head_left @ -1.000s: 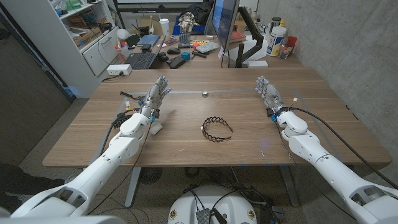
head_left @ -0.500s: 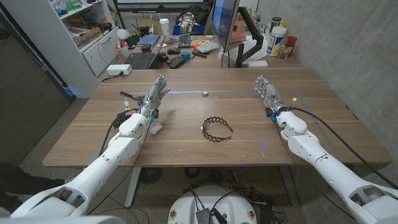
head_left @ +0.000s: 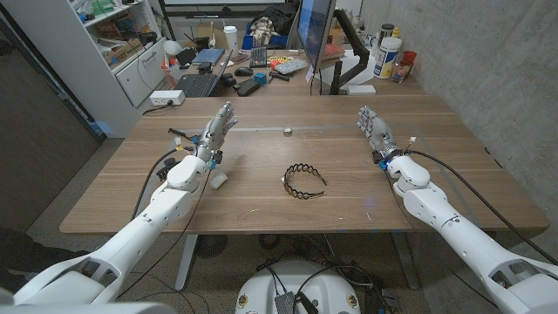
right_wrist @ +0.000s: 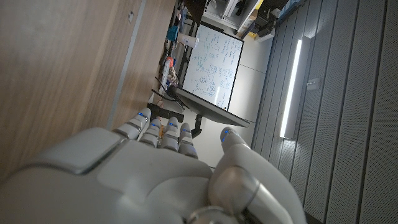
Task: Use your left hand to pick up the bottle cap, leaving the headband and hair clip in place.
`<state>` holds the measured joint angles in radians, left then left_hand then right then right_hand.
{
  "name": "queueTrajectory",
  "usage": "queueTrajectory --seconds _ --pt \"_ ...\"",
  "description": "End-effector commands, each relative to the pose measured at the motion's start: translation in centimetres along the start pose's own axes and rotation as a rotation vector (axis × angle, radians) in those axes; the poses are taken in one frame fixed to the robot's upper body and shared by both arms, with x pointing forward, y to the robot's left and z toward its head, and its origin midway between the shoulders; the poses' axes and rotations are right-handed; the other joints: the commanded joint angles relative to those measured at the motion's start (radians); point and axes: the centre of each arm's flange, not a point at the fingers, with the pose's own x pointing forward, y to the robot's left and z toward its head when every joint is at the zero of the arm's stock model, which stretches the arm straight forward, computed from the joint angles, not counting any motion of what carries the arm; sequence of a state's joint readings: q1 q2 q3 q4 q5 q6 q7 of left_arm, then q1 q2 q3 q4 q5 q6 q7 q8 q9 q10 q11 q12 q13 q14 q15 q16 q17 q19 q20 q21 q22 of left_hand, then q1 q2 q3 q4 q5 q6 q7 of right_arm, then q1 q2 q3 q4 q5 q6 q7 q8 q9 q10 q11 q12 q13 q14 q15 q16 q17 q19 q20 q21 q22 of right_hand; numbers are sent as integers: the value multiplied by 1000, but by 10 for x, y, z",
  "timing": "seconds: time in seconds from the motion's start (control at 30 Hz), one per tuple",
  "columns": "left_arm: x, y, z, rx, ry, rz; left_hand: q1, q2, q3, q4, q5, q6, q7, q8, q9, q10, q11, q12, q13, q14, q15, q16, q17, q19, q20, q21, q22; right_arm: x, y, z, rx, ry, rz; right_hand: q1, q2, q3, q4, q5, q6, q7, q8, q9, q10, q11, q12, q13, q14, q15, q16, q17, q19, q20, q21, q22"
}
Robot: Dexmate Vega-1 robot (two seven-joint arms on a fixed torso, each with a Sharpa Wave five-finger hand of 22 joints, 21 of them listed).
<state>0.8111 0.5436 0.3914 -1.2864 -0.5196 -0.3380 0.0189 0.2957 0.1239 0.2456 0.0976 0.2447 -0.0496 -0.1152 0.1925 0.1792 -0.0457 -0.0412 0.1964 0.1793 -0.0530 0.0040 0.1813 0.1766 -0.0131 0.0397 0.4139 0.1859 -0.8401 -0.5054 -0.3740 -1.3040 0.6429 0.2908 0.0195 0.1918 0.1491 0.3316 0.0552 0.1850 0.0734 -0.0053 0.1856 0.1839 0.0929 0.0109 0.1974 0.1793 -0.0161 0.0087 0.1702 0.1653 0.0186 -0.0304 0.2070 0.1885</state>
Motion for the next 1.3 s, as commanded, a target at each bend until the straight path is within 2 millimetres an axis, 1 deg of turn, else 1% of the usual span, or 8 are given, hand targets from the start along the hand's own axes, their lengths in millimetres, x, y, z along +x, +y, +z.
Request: queueTrajectory --seconds 0.03,0.13,0.47,0.77,1.1,1.3 --pt "15 0 23 211 -47 -20 22 -3 5 -14 4 7 -12 7 3 0 -3 1 5 7 8 7 2 1 12 -3 4 -1 -3 0 -5 -10 0 4 2 5 -2 4 8 2 5 1 6 -3 6 1 -8 0 6 2 1 -45 6 4" --pt "19 0 29 253 -58 -25 29 -6 6 -20 4 8 -13 8 3 2 -2 2 5 9 9 8 2 2 15 -3 4 0 -3 0 -9 -13 1 4 2 5 -2 3 9 3 5 1 6 -4 6 1 -8 1 6 3 1 -45 6 4" --pt "33 -3 49 404 -101 -52 54 -17 11 -41 0 15 -15 9 4 5 -8 3 6 29 6 13 3 5 16 -4 4 -1 -5 1 -20 -21 5 5 1 4 -3 3 9 2 5 1 6 -2 6 1 -8 1 7 3 1 -45 6 4" --pt "42 -3 64 495 -122 -78 68 -21 14 -52 -2 25 -11 12 5 12 -11 6 6 44 2 16 4 11 15 -4 5 -5 -7 3 -21 -37 8 5 1 4 -3 2 9 3 5 1 6 -1 6 1 -9 0 6 3 0 -46 6 4" --pt "53 -1 82 592 -138 -99 83 -25 18 -64 -4 28 -14 12 5 16 -16 7 7 47 0 15 5 13 14 -4 5 -6 -5 11 -45 -61 27 5 0 3 -3 2 10 3 5 1 6 0 6 1 -10 1 6 3 0 -46 6 4" --pt "62 0 96 655 -152 -108 103 -30 22 -79 -7 31 -15 12 6 22 -14 8 8 99 -9 30 8 30 12 2 7 -7 -4 14 -62 -72 39 5 0 2 -3 1 10 3 5 1 7 2 6 1 -10 1 6 3 0 -46 6 4"
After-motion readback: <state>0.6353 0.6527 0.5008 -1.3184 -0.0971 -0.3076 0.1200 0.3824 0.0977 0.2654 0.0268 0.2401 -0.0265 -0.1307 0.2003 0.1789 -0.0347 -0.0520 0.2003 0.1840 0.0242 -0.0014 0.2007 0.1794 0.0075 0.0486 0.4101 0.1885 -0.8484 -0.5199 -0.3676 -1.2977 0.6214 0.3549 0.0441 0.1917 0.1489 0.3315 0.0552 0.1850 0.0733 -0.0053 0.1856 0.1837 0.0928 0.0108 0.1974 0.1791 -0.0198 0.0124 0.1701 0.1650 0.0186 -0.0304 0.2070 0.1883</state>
